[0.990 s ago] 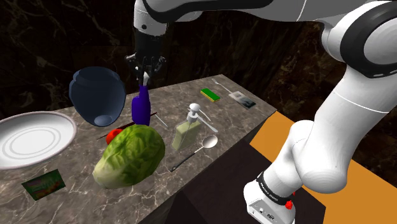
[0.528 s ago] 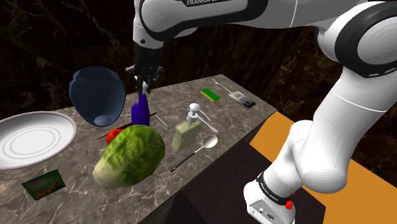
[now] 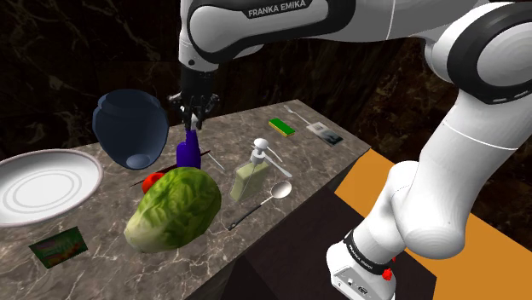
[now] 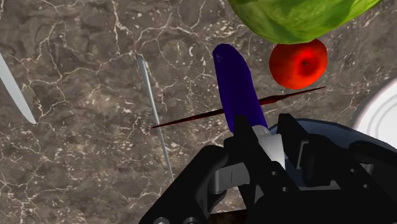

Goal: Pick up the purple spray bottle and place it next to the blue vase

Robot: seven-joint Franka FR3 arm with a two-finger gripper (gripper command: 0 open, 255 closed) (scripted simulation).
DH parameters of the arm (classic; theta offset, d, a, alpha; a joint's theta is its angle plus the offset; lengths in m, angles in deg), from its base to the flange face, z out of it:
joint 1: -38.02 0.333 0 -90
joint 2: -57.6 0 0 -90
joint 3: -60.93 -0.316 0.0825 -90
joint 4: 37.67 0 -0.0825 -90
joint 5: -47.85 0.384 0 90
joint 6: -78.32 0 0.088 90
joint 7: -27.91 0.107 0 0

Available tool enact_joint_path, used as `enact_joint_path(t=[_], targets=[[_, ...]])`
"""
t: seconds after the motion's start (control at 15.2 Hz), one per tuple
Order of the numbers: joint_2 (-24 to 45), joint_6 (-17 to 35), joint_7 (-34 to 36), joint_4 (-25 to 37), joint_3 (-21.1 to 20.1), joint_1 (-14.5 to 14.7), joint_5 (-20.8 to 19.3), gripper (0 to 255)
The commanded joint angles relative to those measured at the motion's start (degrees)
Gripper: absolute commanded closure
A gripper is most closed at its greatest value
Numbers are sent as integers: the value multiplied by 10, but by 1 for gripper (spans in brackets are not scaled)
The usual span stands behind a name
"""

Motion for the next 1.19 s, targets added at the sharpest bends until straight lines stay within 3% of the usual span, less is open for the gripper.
enact_joint_path(t=[0.0,0.07,0.4,0.66,1.12], targets=[[0,0,0,0,0,0,0,255],[0,0,0,0,0,0,0,0],[0,0,0,0,0,0,0,0],[-16,-69,1,54,1,-1,-1,0],[-16,-69,1,54,1,-1,-1,0]])
